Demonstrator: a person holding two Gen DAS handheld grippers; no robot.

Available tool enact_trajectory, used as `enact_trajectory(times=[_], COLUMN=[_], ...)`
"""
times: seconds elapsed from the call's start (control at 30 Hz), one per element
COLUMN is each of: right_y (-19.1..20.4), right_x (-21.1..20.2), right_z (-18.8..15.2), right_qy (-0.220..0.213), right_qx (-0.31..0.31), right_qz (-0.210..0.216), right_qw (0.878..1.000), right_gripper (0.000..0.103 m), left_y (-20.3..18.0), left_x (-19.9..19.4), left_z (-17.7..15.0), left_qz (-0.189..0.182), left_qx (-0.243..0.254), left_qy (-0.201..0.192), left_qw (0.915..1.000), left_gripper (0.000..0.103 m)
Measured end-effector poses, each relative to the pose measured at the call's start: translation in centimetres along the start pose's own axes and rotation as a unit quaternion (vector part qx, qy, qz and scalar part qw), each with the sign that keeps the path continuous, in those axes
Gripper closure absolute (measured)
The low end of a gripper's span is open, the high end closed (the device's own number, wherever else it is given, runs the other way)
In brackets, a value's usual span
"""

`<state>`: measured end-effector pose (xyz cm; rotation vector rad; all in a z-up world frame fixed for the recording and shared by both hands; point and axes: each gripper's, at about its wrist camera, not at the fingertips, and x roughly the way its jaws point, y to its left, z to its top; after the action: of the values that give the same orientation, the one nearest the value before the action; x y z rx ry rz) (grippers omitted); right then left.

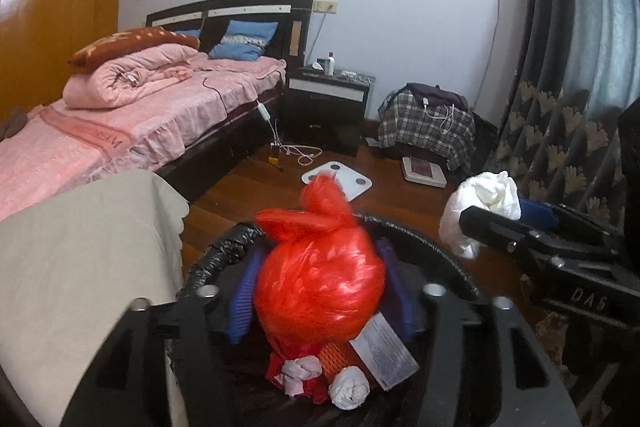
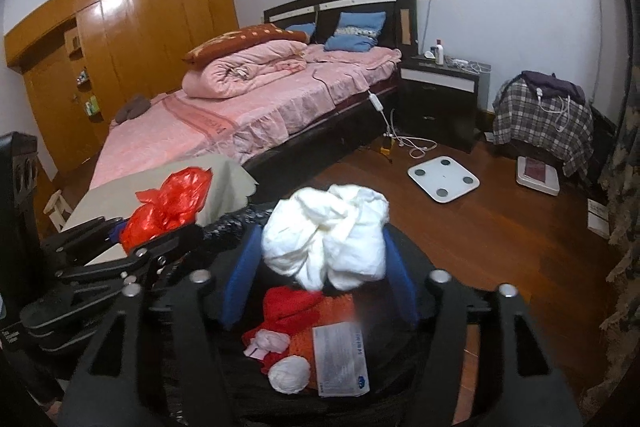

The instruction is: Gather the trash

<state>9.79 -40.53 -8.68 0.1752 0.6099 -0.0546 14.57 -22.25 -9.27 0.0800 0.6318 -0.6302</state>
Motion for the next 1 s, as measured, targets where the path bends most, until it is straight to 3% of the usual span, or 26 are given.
enact_trajectory(times=[0.17,0.4,0.67,1.0], right_y=[-0.5,0.1,3.2,6.9], right_x=[-0.7,-2.6,-6.0,-8.7], right_z=[0.1,0.9,2.0,2.6], right_qy=[-0.012,-0.021,-0.033,-0.030], right_qx=[0.006,0.012,0.003,-0.028], right_qz=[-0.011,0.006,0.047,0.062], right_qw=[1.000,1.000,0.998,0.997], right_gripper=[0.013,0.007,0.005,0.005], left_y=[1.0,2.5,4.4,5.0], left_x=[-0.6,-4.0,-9.7,-14.4], left_z=[-0.4,-0.3,-0.1,-0.8], left_qz=[0.011,0.047,0.087,0.119], left_qx=[-0.008,-0.012,-0.030,-0.046], left_qy=[-0.003,-0.020,-0.041,-0.051], left_qw=[0.9999,0.9986,0.9950,0.9905], left_gripper=[0.024,0.006,0.006,0.006])
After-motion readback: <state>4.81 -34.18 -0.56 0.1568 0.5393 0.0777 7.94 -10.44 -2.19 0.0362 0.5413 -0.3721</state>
